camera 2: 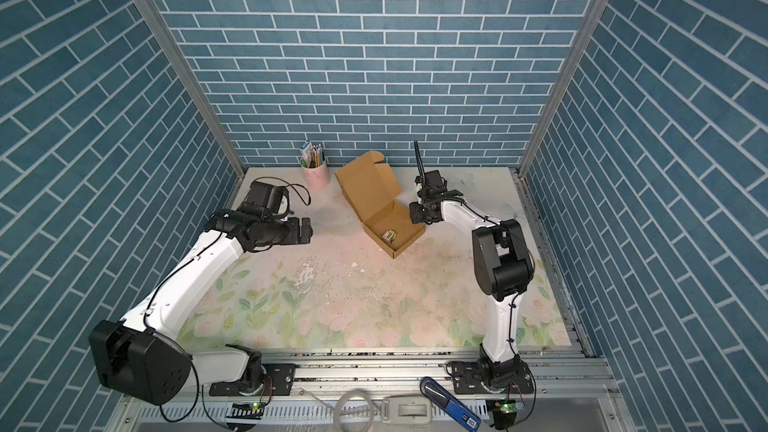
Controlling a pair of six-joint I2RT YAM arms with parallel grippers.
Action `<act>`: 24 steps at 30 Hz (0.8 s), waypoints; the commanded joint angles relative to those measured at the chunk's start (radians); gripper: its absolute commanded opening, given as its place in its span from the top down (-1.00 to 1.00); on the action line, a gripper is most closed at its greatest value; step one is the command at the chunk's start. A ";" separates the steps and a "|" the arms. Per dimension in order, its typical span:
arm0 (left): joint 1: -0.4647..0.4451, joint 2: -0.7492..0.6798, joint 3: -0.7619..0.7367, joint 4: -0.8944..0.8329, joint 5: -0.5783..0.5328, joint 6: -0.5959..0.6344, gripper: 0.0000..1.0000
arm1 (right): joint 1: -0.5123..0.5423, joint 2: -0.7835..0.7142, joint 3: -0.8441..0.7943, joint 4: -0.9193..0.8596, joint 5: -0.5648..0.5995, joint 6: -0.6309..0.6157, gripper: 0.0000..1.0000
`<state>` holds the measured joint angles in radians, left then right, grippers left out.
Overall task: Fold the paper box
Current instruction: 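Pull the left gripper back from the box while the right moves toward it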
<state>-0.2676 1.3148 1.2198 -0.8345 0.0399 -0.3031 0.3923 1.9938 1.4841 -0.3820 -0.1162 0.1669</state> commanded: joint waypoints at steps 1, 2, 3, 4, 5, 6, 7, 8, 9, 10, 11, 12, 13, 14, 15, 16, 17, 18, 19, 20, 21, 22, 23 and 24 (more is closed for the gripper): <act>0.027 -0.014 -0.027 0.038 0.030 0.014 -0.99 | -0.003 0.017 -0.005 0.021 -0.005 -0.025 -0.04; 0.032 -0.013 -0.030 0.041 0.032 0.015 -0.99 | -0.003 0.013 -0.017 0.035 -0.008 -0.019 -0.04; 0.034 -0.013 -0.035 0.044 0.031 0.015 -0.99 | -0.003 0.007 -0.028 0.045 -0.009 -0.013 -0.03; 0.037 -0.014 -0.040 0.049 0.028 0.014 -0.99 | -0.003 0.003 -0.039 0.054 -0.015 -0.005 -0.03; 0.038 -0.016 -0.046 0.054 0.026 0.012 -0.99 | -0.001 -0.003 -0.048 0.056 -0.024 0.004 -0.02; 0.039 -0.019 -0.050 0.058 0.026 0.013 -0.99 | 0.001 -0.009 -0.059 0.063 -0.031 0.013 -0.01; 0.039 -0.021 -0.055 0.062 0.022 0.013 -0.99 | 0.004 -0.018 -0.073 0.074 -0.038 0.025 -0.01; 0.039 -0.024 -0.061 0.067 0.014 0.013 -0.99 | 0.008 -0.027 -0.088 0.082 -0.041 0.037 0.00; 0.041 -0.026 -0.065 0.070 0.011 0.014 -0.99 | 0.012 -0.035 -0.105 0.091 -0.047 0.049 0.00; 0.042 -0.026 -0.068 0.073 0.008 0.016 -0.99 | 0.018 -0.046 -0.124 0.104 -0.055 0.062 0.01; 0.043 -0.026 -0.073 0.077 0.006 0.018 -0.99 | 0.027 -0.057 -0.141 0.111 -0.055 0.073 0.02; 0.043 -0.026 -0.076 0.081 0.003 0.018 -0.99 | 0.035 -0.068 -0.156 0.118 -0.046 0.083 0.02; 0.045 -0.025 -0.082 0.085 0.000 0.018 -0.99 | 0.046 -0.085 -0.175 0.124 -0.030 0.095 0.03; 0.046 -0.026 -0.087 0.090 0.000 0.019 -0.99 | 0.056 -0.103 -0.192 0.128 -0.012 0.110 0.03; 0.046 -0.028 -0.093 0.095 -0.003 0.022 -0.99 | 0.062 -0.115 -0.205 0.130 -0.002 0.125 0.03; 0.045 -0.031 -0.102 0.102 -0.006 0.025 -0.99 | 0.070 -0.137 -0.226 0.141 0.002 0.145 0.03; 0.048 -0.031 -0.109 0.109 -0.008 0.027 -0.99 | 0.080 -0.158 -0.250 0.155 0.008 0.164 0.04; 0.049 -0.028 -0.115 0.113 -0.008 0.028 -0.99 | 0.091 -0.174 -0.269 0.162 0.021 0.181 0.04; 0.050 -0.027 -0.119 0.117 -0.009 0.031 -0.99 | 0.106 -0.193 -0.288 0.166 0.058 0.200 0.04; 0.050 -0.025 -0.124 0.122 -0.009 0.032 -0.99 | 0.125 -0.211 -0.307 0.171 0.090 0.217 0.04; 0.052 -0.023 -0.126 0.123 -0.008 0.032 -0.99 | 0.141 -0.225 -0.324 0.178 0.112 0.235 0.04; 0.053 -0.020 -0.126 0.124 -0.006 0.033 -0.99 | 0.163 -0.239 -0.343 0.192 0.132 0.261 0.04; 0.054 -0.017 -0.124 0.124 -0.003 0.033 -0.99 | 0.186 -0.252 -0.368 0.217 0.147 0.284 0.04; 0.054 -0.017 -0.125 0.125 -0.004 0.033 -0.99 | 0.210 -0.263 -0.388 0.241 0.162 0.302 0.04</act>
<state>-0.2249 1.3041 1.1053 -0.7254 0.0444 -0.2836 0.5541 1.7702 1.1400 -0.2028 -0.0349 0.3744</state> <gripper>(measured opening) 0.995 0.479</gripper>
